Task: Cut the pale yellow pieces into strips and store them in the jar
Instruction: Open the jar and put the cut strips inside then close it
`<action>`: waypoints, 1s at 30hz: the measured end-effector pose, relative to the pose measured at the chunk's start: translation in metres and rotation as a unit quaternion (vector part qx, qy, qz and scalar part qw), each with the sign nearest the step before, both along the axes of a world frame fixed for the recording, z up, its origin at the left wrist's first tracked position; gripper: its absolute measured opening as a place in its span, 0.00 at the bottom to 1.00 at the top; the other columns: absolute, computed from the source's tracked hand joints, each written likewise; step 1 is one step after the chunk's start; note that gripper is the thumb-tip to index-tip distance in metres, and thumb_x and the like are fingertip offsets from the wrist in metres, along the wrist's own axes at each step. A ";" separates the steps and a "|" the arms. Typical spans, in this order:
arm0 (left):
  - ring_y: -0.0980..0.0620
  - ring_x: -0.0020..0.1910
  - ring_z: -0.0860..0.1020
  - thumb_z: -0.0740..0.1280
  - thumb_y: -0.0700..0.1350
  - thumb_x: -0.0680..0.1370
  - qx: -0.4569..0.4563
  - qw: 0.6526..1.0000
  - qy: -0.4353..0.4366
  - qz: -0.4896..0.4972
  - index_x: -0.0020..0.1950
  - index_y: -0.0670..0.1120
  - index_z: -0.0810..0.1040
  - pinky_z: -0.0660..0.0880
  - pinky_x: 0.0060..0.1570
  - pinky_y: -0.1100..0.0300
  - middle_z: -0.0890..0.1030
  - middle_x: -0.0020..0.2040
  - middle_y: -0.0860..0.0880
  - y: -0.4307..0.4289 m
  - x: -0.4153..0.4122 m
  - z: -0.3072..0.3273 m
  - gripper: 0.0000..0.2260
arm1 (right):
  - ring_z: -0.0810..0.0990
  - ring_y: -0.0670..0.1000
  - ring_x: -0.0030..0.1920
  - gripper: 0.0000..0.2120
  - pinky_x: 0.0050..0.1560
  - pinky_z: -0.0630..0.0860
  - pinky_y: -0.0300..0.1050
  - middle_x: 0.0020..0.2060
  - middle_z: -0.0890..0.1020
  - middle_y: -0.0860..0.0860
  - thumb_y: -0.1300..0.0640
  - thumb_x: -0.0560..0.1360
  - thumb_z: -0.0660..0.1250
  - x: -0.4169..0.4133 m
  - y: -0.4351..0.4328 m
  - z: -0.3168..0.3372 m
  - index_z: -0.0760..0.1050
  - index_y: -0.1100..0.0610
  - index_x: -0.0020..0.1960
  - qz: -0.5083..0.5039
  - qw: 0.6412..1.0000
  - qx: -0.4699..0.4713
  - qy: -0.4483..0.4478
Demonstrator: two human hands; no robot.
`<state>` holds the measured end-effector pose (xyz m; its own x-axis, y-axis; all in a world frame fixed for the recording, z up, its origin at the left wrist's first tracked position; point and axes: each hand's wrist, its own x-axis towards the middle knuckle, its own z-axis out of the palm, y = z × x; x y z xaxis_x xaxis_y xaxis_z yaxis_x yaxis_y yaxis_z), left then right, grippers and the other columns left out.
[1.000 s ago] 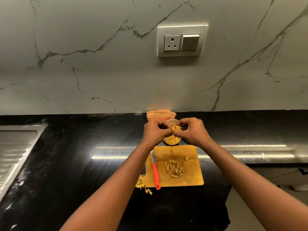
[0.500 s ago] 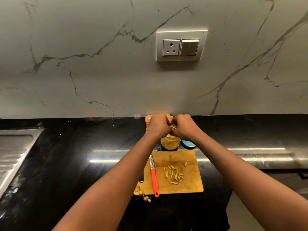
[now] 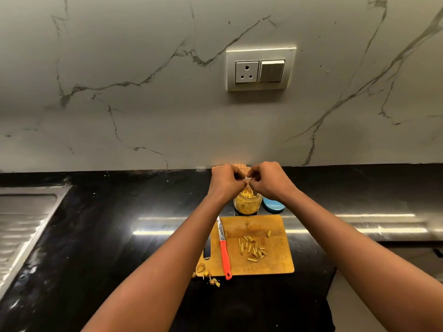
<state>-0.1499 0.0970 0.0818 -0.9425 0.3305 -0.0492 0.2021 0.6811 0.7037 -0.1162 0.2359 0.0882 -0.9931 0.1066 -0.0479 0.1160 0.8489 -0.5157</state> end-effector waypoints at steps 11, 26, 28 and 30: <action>0.52 0.43 0.81 0.81 0.44 0.66 -0.114 0.972 -0.200 -0.048 0.58 0.46 0.80 0.80 0.42 0.61 0.82 0.48 0.49 -0.034 0.079 -0.054 0.22 | 0.79 0.49 0.55 0.22 0.51 0.77 0.41 0.56 0.81 0.50 0.55 0.68 0.75 0.098 0.008 -0.053 0.77 0.53 0.62 -0.041 0.992 0.008 -0.121; 0.49 0.60 0.77 0.78 0.43 0.69 -0.222 0.958 -0.120 -0.139 0.66 0.49 0.78 0.76 0.61 0.54 0.79 0.61 0.48 -0.015 0.094 -0.081 0.26 | 0.74 0.51 0.57 0.31 0.57 0.73 0.44 0.58 0.74 0.51 0.44 0.67 0.76 0.108 -0.014 -0.095 0.72 0.51 0.66 0.097 0.977 0.077 -0.172; 0.49 0.58 0.78 0.76 0.42 0.71 -0.227 0.957 -0.103 -0.146 0.65 0.48 0.79 0.76 0.59 0.55 0.80 0.60 0.48 -0.015 0.094 -0.083 0.22 | 0.75 0.52 0.54 0.23 0.54 0.75 0.44 0.56 0.76 0.52 0.48 0.71 0.73 0.109 -0.017 -0.097 0.74 0.52 0.64 0.099 0.979 0.076 -0.160; 0.49 0.55 0.79 0.75 0.41 0.72 -0.230 0.957 -0.092 -0.149 0.62 0.47 0.80 0.77 0.56 0.57 0.81 0.57 0.48 -0.016 0.094 -0.083 0.19 | 0.76 0.53 0.54 0.18 0.54 0.75 0.45 0.55 0.76 0.53 0.52 0.74 0.69 0.110 -0.019 -0.098 0.76 0.53 0.63 0.097 0.981 0.076 -0.151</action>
<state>-0.0554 0.0814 -0.0014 -0.7718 0.4868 -0.4091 0.3372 0.8588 0.3857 -0.0061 0.2166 -0.0095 -0.9385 -0.0543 -0.3409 0.0722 0.9348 -0.3477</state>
